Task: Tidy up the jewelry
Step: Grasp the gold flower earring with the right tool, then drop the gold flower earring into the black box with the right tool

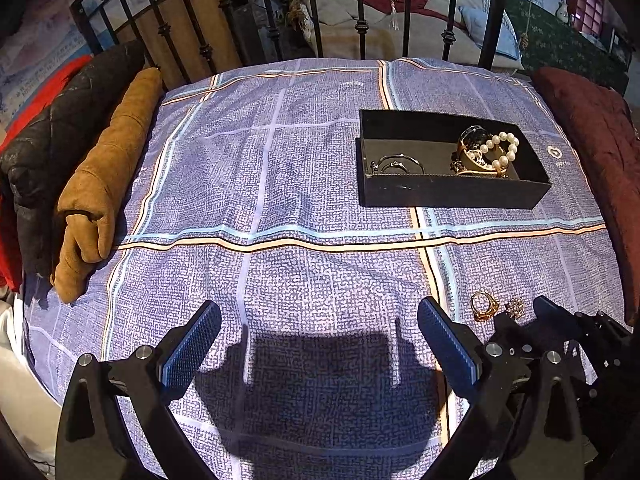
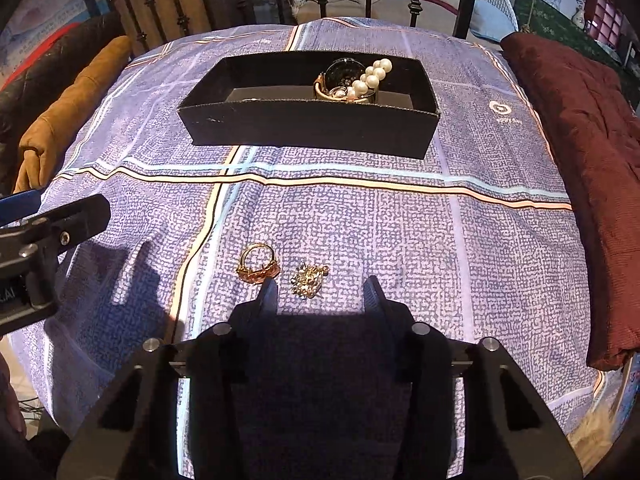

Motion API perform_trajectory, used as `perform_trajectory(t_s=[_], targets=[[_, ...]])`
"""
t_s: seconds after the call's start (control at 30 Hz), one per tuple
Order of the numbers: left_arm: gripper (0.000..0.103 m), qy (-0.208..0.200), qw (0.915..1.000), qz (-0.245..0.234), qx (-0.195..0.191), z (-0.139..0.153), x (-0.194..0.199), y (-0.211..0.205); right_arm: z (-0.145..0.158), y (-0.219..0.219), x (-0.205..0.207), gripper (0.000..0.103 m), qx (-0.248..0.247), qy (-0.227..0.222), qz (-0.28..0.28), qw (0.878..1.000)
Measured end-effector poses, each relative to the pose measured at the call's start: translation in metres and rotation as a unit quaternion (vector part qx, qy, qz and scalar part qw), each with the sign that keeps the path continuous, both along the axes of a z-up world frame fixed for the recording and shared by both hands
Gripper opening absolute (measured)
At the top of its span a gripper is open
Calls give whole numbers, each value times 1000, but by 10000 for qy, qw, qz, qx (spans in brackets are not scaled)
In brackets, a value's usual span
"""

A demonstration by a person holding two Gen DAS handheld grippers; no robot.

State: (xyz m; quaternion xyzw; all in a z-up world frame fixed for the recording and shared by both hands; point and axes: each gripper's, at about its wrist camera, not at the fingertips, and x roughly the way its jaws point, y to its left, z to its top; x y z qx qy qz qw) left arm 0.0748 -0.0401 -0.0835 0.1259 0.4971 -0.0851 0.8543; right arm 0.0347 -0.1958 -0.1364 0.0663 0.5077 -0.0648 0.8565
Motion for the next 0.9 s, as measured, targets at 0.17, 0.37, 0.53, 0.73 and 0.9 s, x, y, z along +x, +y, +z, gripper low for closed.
perform_trajectory(t_s=[0.17, 0.37, 0.53, 0.73, 0.9], targets=[[97, 103, 9999, -3, 2, -9, 1, -4, 2, -5, 0, 18, 105, -11, 27, 9999], [97, 92, 9999, -96, 95, -15, -1, -12, 5, 0, -5, 17, 138, -75, 30, 9999], [97, 95, 9999, -91, 5, -9, -3, -13, 16, 3, -8, 17, 174, -162, 24, 9997], [97, -170, 9997, -52, -180, 17, 5, -15, 53, -4, 2, 17, 97, -497, -66, 9987], [96, -346, 9989, -54, -314, 36, 18, -23, 78, -11, 23, 17, 35, -667, -79, 9977]])
